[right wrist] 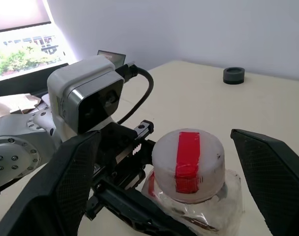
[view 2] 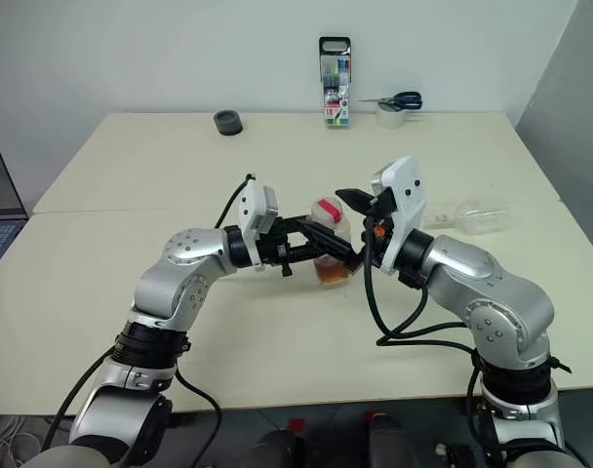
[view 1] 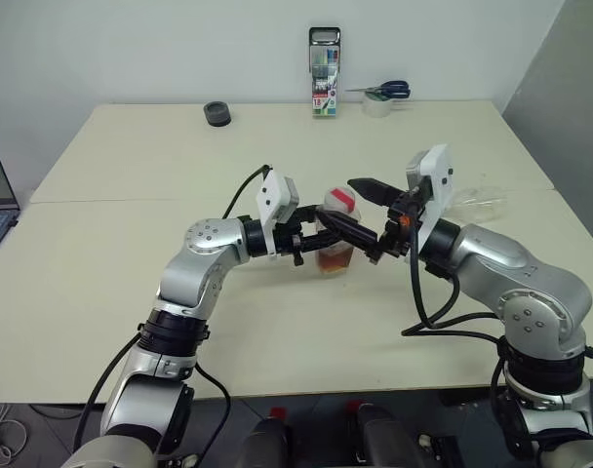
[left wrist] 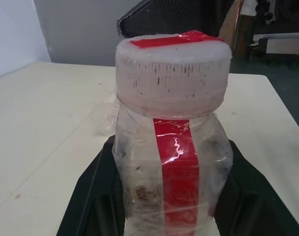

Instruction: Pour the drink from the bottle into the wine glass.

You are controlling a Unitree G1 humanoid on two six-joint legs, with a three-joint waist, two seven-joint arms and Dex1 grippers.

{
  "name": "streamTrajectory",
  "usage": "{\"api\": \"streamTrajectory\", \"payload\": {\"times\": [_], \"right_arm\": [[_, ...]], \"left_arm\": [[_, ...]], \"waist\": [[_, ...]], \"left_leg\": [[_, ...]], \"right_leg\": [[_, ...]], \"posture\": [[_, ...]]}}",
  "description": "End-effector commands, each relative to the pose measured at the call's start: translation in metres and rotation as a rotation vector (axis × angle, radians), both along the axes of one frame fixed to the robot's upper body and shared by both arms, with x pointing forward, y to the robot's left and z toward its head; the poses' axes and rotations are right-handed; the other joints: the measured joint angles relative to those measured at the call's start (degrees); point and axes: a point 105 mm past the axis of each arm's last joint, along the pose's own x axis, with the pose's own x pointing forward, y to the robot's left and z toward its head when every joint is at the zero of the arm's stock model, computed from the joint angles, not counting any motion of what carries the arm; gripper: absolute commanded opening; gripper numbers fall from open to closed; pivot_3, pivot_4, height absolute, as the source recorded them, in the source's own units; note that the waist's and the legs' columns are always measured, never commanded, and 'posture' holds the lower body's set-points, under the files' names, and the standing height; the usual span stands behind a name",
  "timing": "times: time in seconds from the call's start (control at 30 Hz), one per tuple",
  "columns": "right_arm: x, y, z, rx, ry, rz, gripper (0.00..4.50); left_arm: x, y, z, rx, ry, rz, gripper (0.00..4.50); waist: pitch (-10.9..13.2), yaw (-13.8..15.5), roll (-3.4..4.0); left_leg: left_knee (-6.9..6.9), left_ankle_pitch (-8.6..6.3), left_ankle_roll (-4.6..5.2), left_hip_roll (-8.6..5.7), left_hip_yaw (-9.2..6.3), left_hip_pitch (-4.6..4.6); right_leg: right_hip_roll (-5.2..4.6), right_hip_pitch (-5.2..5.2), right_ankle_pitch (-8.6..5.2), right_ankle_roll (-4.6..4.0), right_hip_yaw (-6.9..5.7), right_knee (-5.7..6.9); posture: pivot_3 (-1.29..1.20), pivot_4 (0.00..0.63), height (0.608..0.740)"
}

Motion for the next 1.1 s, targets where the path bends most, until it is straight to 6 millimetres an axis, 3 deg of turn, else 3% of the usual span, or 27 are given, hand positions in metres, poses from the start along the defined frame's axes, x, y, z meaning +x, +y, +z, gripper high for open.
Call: {"api": "streamTrajectory", "payload": {"times": [0.03,0.2,0.53,0.7,0.87,1.0,1.1], "right_arm": [[-0.003,0.0,0.014,0.014,-0.066,0.008,3.56],[-0.004,0.001,0.007,-0.02,-0.071,0.011,1.77],[-0.005,0.003,0.006,-0.039,-0.103,0.019,1.76],[-0.011,-0.003,0.026,-0.054,-0.126,0.207,1.76],[-0.008,-0.005,0.031,-0.245,-0.123,0.5,1.76],[0.002,-0.014,0.032,-0.295,-0.106,0.542,1.76],[0.004,-0.026,0.039,-0.281,-0.097,0.491,2.74]], "left_arm": [[-0.003,-0.005,0.02,-0.02,-0.08,-0.027,1.81],[-0.002,-0.005,0.022,-0.028,-0.079,-0.021,1.81],[-0.003,-0.005,0.026,-0.044,-0.064,-0.025,1.81],[-0.023,-0.005,0.035,-0.015,-0.04,-0.164,1.81],[-0.057,-0.005,0.053,0.055,-0.065,-0.389,1.81],[-0.06,-0.008,0.059,0.055,-0.056,-0.424,1.81],[-0.053,-0.008,0.056,0.05,-0.059,-0.39,1.81]], "waist": [[0.0,0.0,0.0],[0.0,0.0,0.0],[0.0,0.0,0.0],[0.02,-0.11,-0.02],[0.05,-0.27,-0.02],[0.04,-0.16,-0.02],[0.05,0.12,-0.03]], "left_leg": [[0.0,0.0,0.0,0.0,0.0,0.0],[0.0,0.0,0.0,0.0,0.0,0.0],[0.0,0.0,0.0,0.0,0.0,0.0],[0.01,0.0,0.01,0.0,0.04,0.0],[-0.01,-0.05,0.11,0.01,0.12,0.08],[0.02,-0.11,0.21,0.02,0.09,0.07],[0.04,-0.04,0.09,0.0,0.08,0.0]], "right_leg": [[0.0,0.0,0.0,0.0,0.0,0.0],[0.0,-0.01,0.0,0.0,0.0,0.01],[0.0,-0.01,0.0,0.0,0.0,0.02],[0.03,-0.02,0.0,0.0,0.02,0.03],[0.17,-0.02,-0.01,0.0,-0.1,0.08],[0.16,0.03,-0.01,0.0,-0.17,0.04],[0.05,-0.01,0.0,0.0,-0.11,0.03]], "posture": [[0.0,0.15,0.74],[0.0,0.15,0.74],[0.0,0.15,0.74],[0.0,0.15,0.74],[0.0,0.15,0.74],[0.0,0.15,0.74],[0.0,0.15,0.74]]}}
